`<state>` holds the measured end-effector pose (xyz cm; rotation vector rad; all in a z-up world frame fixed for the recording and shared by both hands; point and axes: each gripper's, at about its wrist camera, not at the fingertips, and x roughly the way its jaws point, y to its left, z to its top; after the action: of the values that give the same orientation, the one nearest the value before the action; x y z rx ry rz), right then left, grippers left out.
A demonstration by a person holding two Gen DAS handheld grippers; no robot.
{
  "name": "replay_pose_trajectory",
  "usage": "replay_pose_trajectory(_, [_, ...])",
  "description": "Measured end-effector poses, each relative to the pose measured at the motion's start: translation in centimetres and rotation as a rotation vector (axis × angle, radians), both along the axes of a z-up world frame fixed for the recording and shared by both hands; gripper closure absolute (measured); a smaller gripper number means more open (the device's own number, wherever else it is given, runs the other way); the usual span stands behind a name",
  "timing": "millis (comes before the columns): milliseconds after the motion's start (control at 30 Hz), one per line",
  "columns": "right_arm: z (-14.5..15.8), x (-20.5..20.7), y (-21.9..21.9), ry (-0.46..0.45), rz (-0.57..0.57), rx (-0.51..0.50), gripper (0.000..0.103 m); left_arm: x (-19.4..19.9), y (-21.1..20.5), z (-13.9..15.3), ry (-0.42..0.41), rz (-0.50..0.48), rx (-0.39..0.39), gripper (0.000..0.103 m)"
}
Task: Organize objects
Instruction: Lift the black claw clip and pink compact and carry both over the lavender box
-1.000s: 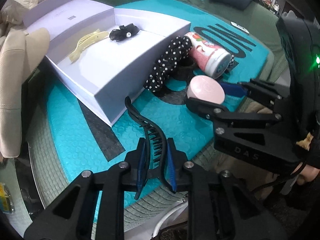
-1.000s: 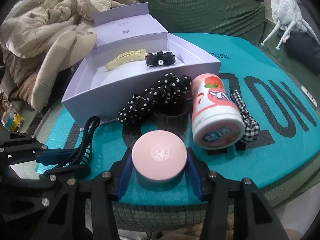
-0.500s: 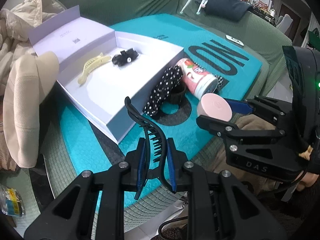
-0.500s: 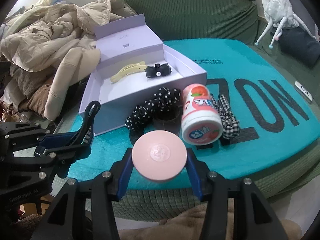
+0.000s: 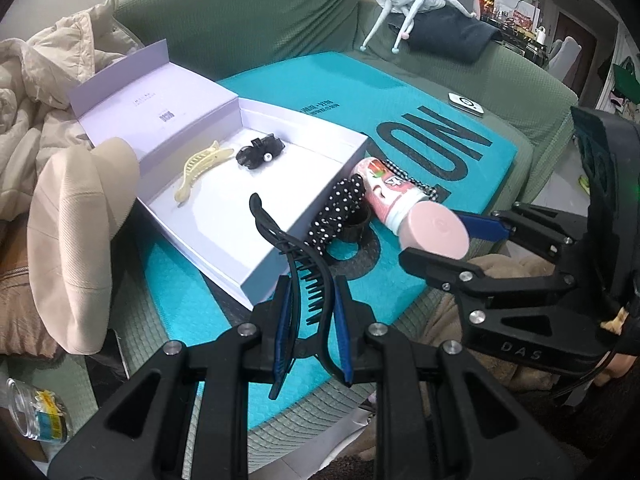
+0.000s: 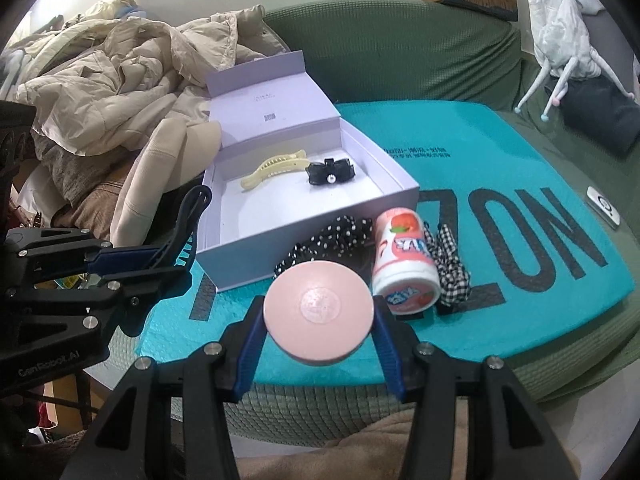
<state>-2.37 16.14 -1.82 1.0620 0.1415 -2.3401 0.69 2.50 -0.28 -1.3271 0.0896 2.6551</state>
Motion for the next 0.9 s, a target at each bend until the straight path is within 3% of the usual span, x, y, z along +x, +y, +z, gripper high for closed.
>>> replay_pose_trajectory(900, [2.0, -5.4, -4.4, -0.011, 0.074, 0.04, 0.051, -5.4, -4.7, 0.4, -0.003, 0.033, 0.056, 0.084])
